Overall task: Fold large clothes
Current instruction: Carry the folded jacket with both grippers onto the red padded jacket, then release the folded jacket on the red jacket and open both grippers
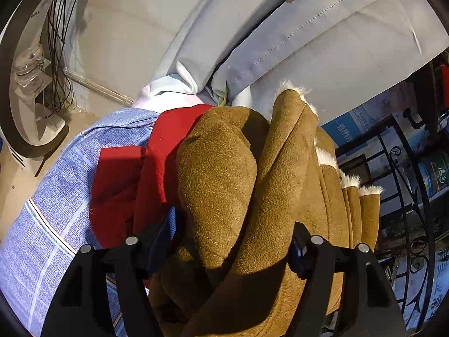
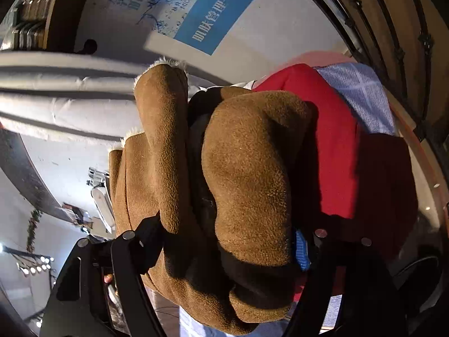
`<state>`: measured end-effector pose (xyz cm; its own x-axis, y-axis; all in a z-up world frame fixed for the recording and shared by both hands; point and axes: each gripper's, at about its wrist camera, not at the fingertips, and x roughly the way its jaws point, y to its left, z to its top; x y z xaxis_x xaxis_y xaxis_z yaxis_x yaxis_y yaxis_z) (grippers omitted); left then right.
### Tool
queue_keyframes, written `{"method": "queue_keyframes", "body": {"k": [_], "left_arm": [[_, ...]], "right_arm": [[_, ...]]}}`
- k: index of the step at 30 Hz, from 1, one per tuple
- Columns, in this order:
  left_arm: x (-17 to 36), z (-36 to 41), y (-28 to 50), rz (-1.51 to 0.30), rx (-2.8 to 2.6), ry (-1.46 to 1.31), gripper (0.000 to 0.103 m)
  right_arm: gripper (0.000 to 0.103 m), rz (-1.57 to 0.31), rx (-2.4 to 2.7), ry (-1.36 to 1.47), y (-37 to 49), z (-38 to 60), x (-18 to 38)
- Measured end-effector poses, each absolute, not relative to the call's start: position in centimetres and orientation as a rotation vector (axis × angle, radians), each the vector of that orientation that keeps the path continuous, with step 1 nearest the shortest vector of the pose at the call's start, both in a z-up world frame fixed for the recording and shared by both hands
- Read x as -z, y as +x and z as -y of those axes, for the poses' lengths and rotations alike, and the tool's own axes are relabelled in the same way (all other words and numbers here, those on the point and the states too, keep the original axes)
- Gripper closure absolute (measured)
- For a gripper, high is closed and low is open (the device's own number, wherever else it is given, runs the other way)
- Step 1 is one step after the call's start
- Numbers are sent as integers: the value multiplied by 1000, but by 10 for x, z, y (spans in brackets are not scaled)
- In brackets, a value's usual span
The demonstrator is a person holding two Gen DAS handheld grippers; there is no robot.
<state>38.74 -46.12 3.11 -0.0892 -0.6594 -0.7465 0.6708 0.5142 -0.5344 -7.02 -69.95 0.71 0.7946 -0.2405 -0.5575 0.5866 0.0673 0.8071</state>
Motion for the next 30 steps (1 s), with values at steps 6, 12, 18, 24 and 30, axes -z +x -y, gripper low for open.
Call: {"method": "queue_keyframes", "body": {"k": [6, 12, 18, 24, 30], "left_arm": [[-54, 456, 377, -1173, 1038, 75, 21], [-110, 439, 351, -982, 966, 262, 15], [-157, 392, 329, -815, 854, 330, 6], [-161, 350, 311, -857, 767, 376, 6], [-141, 343, 265, -959, 820, 401, 6]], "right_arm": [[22, -310, 668, 1420, -67, 691, -4], [16, -331, 698, 1416, -69, 686, -4], [14, -425, 742, 1374, -68, 686, -21], [14, -472, 844, 1307, -86, 685, -60], [14, -617, 1041, 1204, -100, 673, -101]]}}
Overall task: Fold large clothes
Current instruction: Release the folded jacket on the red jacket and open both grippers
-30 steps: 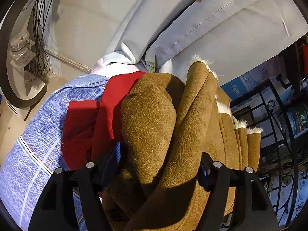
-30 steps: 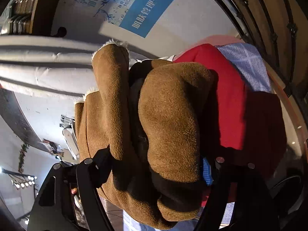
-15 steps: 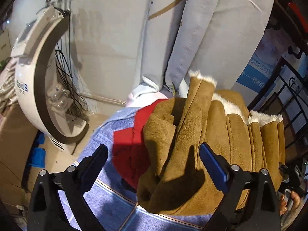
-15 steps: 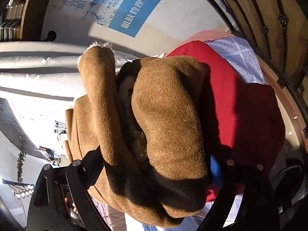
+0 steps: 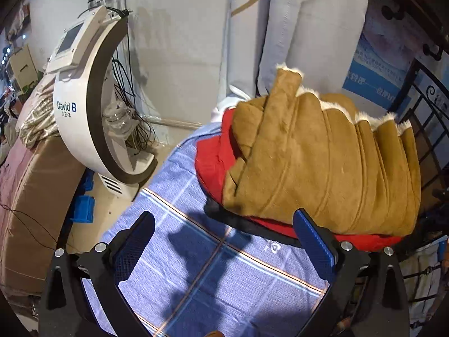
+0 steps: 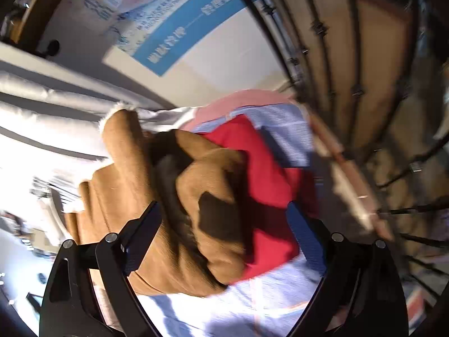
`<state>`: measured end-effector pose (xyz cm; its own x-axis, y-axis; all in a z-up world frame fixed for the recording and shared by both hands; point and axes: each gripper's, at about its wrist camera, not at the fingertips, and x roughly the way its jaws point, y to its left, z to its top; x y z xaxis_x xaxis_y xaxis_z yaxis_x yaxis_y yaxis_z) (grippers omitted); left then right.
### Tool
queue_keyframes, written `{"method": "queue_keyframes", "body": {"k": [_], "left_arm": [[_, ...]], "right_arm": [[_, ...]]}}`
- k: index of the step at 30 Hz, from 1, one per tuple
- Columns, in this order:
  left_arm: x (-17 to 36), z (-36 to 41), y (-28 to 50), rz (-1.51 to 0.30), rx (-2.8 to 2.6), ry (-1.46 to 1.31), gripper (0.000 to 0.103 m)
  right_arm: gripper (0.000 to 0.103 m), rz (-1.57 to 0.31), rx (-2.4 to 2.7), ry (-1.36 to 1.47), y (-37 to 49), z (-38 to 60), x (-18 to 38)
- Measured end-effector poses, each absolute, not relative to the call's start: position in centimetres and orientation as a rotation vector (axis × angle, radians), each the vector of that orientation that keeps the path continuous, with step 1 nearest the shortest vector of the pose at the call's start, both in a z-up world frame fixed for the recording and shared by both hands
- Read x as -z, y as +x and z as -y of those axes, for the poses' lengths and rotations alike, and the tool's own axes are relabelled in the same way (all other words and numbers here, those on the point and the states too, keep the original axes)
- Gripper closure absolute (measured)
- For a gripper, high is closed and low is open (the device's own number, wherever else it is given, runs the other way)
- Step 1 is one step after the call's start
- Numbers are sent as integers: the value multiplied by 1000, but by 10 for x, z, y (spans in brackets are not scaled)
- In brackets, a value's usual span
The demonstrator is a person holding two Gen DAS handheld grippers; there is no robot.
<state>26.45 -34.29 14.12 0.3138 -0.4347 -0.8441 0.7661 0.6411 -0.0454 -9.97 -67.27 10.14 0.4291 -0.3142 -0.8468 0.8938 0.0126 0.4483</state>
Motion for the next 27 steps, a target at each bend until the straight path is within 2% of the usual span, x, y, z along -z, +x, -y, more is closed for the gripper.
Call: {"method": "queue_keyframes", "body": {"k": [5, 11, 21, 27], "left_arm": [[-139, 356, 221, -992, 889, 418, 6], [-154, 377, 183, -871, 745, 610, 6], [-160, 387, 162, -882, 711, 652, 6], [-151, 389, 155, -903, 713, 674, 6]], "right_arm": [[14, -807, 948, 1062, -60, 637, -115], [14, -1016, 815, 734, 14, 581, -141], [11, -1100, 811, 438, 61, 540, -174], [11, -1117, 812, 433, 65, 539, -174]]}}
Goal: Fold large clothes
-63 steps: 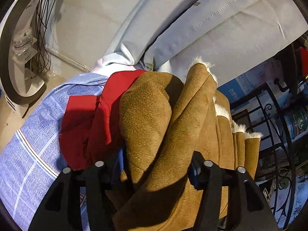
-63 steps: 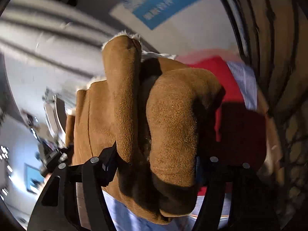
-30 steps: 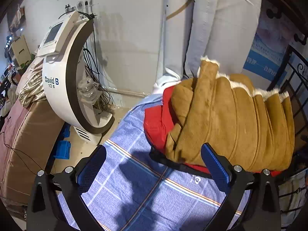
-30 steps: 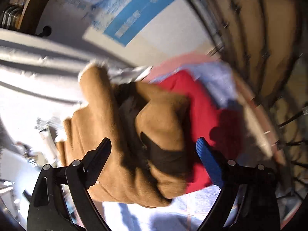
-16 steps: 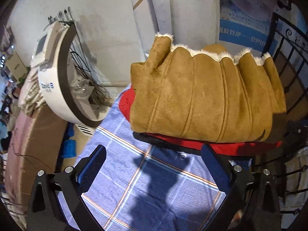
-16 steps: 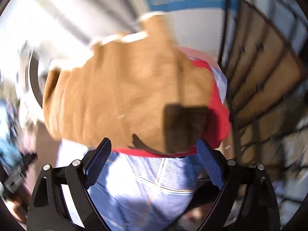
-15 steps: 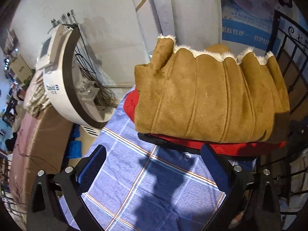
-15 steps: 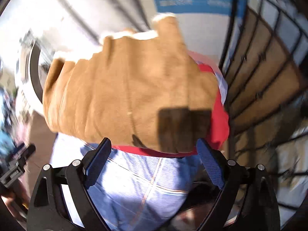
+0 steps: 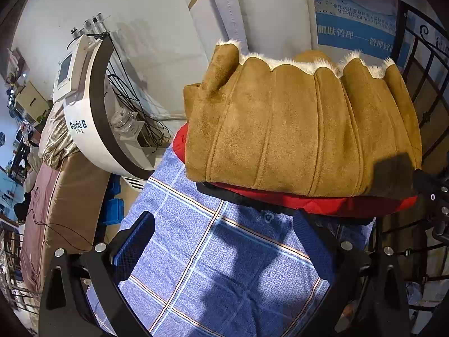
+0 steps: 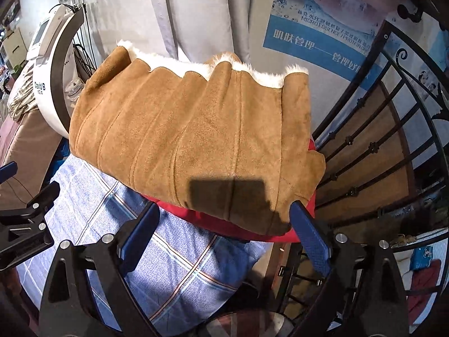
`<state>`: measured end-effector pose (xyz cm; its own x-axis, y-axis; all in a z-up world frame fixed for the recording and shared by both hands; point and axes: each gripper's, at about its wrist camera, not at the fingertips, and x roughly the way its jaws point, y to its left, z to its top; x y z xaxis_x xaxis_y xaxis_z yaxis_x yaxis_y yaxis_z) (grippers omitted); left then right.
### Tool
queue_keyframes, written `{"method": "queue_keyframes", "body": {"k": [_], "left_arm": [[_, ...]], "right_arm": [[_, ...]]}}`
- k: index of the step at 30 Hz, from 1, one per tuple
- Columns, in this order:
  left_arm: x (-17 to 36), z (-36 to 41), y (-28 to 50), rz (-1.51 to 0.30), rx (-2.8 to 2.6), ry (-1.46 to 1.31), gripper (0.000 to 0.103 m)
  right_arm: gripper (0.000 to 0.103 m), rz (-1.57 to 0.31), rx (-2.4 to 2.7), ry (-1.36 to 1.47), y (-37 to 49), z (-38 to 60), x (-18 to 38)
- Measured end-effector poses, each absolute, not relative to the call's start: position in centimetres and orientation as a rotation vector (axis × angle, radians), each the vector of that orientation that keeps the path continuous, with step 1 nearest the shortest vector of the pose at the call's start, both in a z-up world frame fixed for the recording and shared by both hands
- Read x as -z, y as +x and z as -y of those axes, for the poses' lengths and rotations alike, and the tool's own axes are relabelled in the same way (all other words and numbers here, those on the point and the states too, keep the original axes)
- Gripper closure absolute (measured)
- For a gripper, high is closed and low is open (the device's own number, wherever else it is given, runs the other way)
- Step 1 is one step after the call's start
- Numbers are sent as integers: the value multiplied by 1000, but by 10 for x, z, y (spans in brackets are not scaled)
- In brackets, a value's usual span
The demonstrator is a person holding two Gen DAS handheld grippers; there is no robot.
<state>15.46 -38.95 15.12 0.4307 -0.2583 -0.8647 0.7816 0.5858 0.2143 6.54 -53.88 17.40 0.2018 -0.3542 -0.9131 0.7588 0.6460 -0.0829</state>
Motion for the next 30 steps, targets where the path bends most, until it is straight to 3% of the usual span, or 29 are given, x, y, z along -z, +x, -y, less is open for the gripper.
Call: {"method": "queue_keyframes", "body": {"k": [30], "left_arm": [[-137, 388, 157, -958, 683, 686, 6]], "right_arm": [[11, -1129, 813, 411, 79, 541, -163]]}}
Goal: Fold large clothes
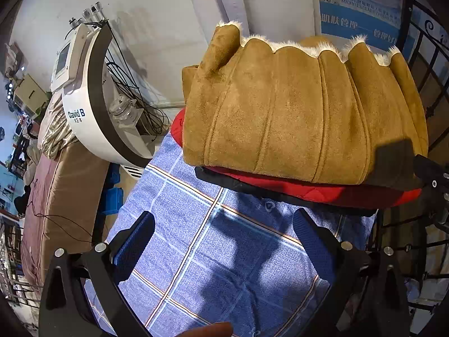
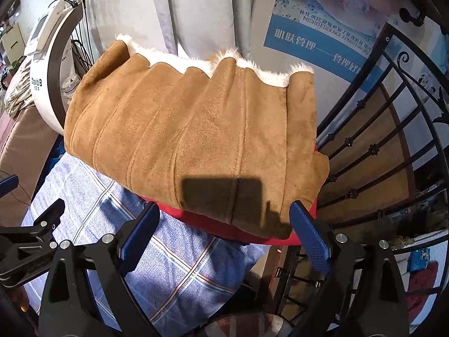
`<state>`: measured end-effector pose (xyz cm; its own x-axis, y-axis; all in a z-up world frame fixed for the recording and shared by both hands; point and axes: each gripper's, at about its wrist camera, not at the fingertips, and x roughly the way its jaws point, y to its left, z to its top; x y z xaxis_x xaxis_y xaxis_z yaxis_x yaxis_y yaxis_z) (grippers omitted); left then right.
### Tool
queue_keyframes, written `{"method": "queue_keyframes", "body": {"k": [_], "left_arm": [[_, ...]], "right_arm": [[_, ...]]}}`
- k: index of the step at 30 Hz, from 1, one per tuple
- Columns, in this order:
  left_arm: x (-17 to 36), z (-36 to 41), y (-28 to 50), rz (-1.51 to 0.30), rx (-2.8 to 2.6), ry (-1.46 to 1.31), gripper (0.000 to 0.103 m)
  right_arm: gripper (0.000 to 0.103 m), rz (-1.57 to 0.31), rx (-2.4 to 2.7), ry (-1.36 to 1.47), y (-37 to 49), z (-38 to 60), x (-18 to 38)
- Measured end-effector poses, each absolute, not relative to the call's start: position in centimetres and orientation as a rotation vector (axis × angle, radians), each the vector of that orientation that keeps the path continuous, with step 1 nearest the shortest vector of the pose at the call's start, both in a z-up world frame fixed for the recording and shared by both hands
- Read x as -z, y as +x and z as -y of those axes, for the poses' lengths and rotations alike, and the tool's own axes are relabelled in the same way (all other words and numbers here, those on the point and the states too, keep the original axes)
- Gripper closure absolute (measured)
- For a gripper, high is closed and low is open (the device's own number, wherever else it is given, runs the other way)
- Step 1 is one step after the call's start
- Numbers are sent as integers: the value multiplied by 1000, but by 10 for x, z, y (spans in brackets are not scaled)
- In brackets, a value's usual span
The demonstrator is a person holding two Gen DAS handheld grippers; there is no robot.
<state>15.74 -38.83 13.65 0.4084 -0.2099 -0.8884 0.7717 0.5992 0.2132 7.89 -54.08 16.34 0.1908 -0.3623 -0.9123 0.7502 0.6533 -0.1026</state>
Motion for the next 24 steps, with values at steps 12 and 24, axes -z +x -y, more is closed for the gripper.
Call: {"method": "queue_keyframes", "body": {"k": [12, 24], "left_arm": [[-135, 389, 155, -962, 688, 690, 6], [-132, 388, 155, -973, 689, 694, 6]], "right_arm": [[11, -1129, 814, 411, 80, 541, -163], [11, -1129, 817, 415, 77, 541, -162]]}}
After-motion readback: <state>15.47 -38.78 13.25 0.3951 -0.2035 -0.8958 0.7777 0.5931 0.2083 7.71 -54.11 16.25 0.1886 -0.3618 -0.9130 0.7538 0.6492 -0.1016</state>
